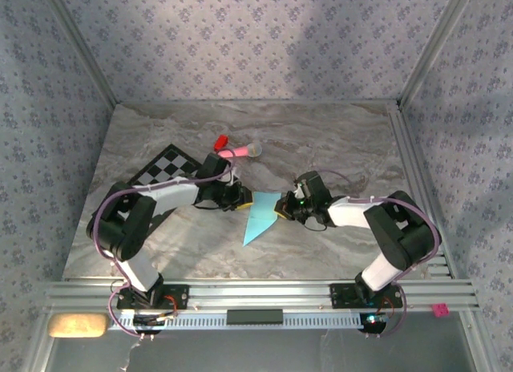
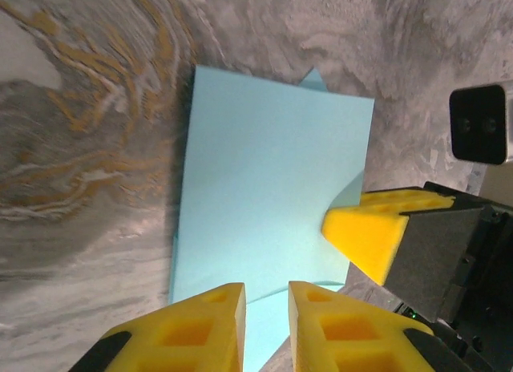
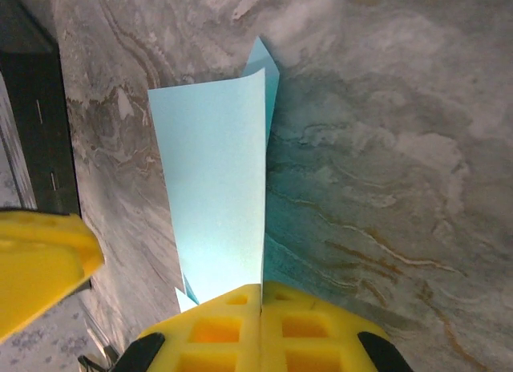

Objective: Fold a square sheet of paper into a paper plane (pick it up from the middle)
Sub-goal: Rotate the paper at the center of the table.

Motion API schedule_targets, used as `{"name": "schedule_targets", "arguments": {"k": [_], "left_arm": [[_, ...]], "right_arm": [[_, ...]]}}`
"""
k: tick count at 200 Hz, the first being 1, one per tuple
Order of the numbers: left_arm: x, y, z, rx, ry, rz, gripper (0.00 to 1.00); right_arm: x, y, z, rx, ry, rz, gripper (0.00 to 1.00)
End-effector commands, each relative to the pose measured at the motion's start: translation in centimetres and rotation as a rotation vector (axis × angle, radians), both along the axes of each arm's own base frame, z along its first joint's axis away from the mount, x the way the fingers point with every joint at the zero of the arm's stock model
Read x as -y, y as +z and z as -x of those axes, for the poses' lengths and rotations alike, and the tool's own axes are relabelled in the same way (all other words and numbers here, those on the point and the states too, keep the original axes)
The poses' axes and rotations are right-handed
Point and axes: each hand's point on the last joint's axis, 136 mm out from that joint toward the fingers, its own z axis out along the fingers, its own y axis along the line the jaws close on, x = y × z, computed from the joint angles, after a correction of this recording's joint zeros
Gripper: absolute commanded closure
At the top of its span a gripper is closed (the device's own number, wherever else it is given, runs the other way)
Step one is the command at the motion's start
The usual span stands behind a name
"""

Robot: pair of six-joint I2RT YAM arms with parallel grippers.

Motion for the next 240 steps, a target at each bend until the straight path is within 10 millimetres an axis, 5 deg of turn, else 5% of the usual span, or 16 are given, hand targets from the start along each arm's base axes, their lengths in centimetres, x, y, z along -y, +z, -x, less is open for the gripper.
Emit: {"name": "schedule_targets", "arguments": {"k": [1,114,150,240], "left_arm": [[1.0,-0.4,0.5,-0.016,-0.013,-0.002,0.79],[0.2,-6.0,1.3,-0.081,-0.031,-0.130,0.89],[-0.1,-6.3,1.5,-0.080,-0.041,-0.144,0.89],[-0.4,-6.4,1.5,-0.071,-0.047,-0.161,0.89]], "right_arm": [[0.3,0.2,-0.4,-0.005,-0.081,-0.001,0.98],[-0.9,1.9,0.0,0.036,0.000,-0.049,0.85],[-1.1,2.1,-0.2,0.048,0.050,-0.048,0.76],[-0.3,1.2,-1.6,0.019,0.061,-0.062,0.74]]}}
